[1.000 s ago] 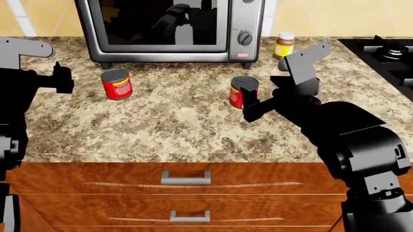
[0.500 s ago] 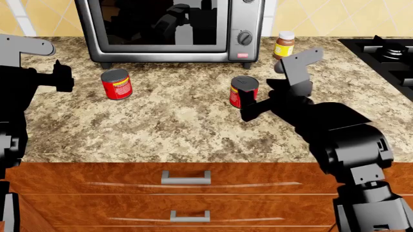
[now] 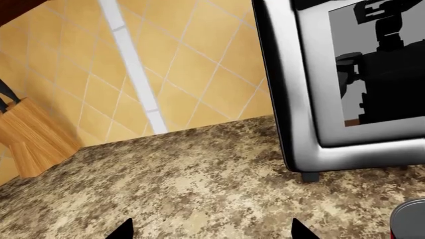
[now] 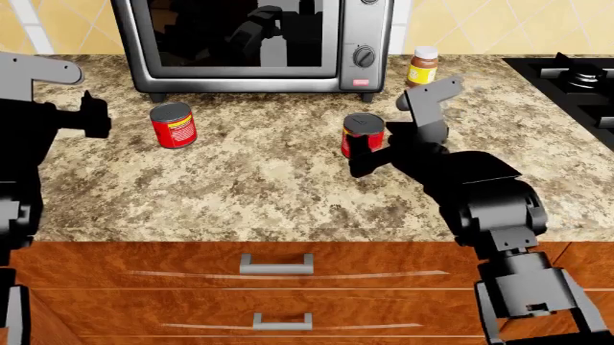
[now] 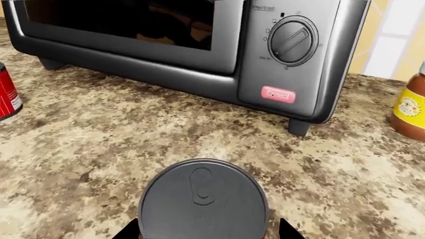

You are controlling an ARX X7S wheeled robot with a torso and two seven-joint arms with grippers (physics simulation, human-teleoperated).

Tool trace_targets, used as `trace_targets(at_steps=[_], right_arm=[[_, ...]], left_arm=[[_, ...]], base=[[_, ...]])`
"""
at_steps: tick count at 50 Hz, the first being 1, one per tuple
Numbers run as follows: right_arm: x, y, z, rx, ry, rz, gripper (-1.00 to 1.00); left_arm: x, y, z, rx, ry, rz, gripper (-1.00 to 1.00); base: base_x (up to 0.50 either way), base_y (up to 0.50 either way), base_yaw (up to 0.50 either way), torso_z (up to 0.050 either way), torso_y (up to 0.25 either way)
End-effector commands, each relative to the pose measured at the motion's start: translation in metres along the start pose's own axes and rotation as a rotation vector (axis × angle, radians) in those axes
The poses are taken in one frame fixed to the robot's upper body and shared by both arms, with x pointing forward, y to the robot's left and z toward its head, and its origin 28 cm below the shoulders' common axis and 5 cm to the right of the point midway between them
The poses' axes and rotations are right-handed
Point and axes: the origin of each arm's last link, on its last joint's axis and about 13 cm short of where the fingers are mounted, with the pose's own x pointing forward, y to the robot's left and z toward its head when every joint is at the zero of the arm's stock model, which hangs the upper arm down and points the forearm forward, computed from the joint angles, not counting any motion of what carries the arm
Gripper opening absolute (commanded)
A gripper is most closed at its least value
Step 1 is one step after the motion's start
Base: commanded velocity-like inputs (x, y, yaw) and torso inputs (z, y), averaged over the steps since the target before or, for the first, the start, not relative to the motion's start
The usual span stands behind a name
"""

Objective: Pick the cans from the counter and place them in their designated side in the cabinet.

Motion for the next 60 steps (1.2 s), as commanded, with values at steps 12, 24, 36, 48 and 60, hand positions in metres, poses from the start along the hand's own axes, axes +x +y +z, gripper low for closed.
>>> trace_targets(at_steps=[12,24,36,48,60], right_arm=[[0.032,-0.006,-0.022,0.034,0.05,0.01,-1.0],[0.009,-0.003,-0.008,-0.001,0.006,0.005,-1.0],[-0.068,0.01,0.072,-0.136,-0.145,-0.081,-1.0],[-0.114,0.013,0.113,-0.185,-0.197,-0.185,-1.0],[-0.143,0.021,0.149,-0.234,-0.248,-0.23,-1.0]], left_arm=[[0.006,-0.004,-0.006,-0.001,0.013,-0.007,1.0],[0.005,-0.005,-0.004,0.009,0.007,-0.006,1.0],[0.002,-0.003,-0.004,0.041,0.008,0.015,1.0],[-0.008,-0.002,0.003,0.026,-0.001,0.012,1.0],[-0.018,0.004,0.006,0.002,-0.013,0.017,1.0]], base=[[0.0,0.0,0.0,0.0,0.0],[0.0,0.0,0.0,0.0,0.0],[0.0,0.0,0.0,0.0,0.0],[0.0,0.0,0.0,0.013,0.0],[0.0,0.0,0.0,0.05,0.0]])
